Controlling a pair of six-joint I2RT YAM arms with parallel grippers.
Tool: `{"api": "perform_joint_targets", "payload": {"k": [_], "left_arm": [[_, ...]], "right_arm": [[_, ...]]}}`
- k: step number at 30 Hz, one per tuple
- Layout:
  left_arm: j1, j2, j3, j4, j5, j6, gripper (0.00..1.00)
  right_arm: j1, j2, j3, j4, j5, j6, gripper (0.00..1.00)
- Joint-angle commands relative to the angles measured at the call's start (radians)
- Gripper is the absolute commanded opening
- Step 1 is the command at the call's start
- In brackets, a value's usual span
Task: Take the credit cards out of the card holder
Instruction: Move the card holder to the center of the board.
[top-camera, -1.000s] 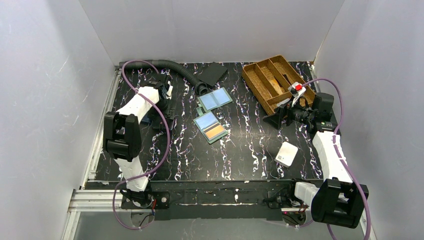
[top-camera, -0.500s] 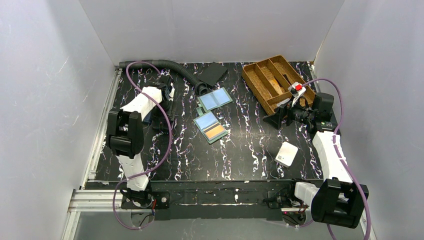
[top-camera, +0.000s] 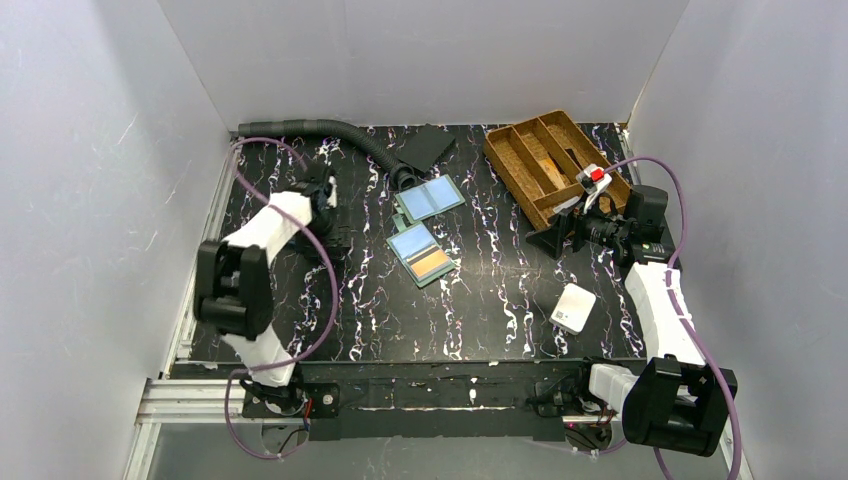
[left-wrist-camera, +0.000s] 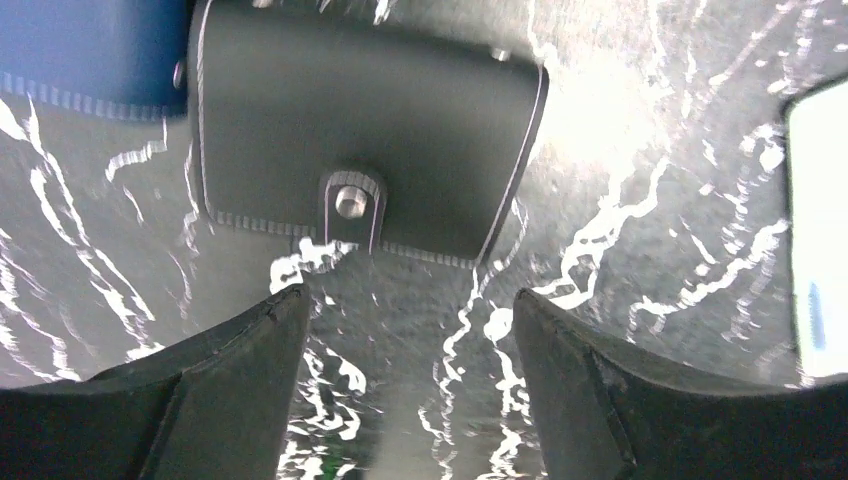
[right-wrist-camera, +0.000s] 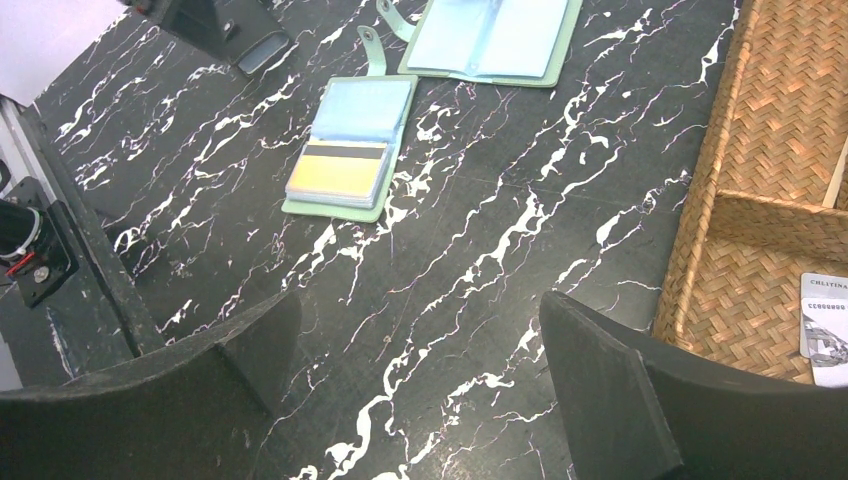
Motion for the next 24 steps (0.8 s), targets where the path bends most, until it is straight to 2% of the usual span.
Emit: {"api": "perform_joint_targets", "payload": {"k": [1,7,13,17,24], "left_arm": [[0.113,-0.291,-0.179,0.152,0.156,-0.255,0.73],[0.304,-0.429,-0.398,0.365,0.363,-0.516,0.69],[0.353,-0.337,-0.445,0.499,0.45,-0.635,0.68],[0.368,-0.248,-0.427,0.532,0.442,-0.701,0.68],[0.378,-0.181,-0.417,0.505,0.316,-0.725,0.68]], "right_arm": [[-0.003,0.001,0.005,0.021,-0.026,-0.011,0.98],[-0.001,0.001,0.004,0.02,-0.03,-0.01,0.99],[0.0,-0.001,0.001,0.02,-0.026,-0.014,0.98],[-0.001,0.001,0.001,0.017,-0.026,-0.017,0.98],[0.0,0.003,0.002,0.016,-0.028,-0.02,0.98]]}}
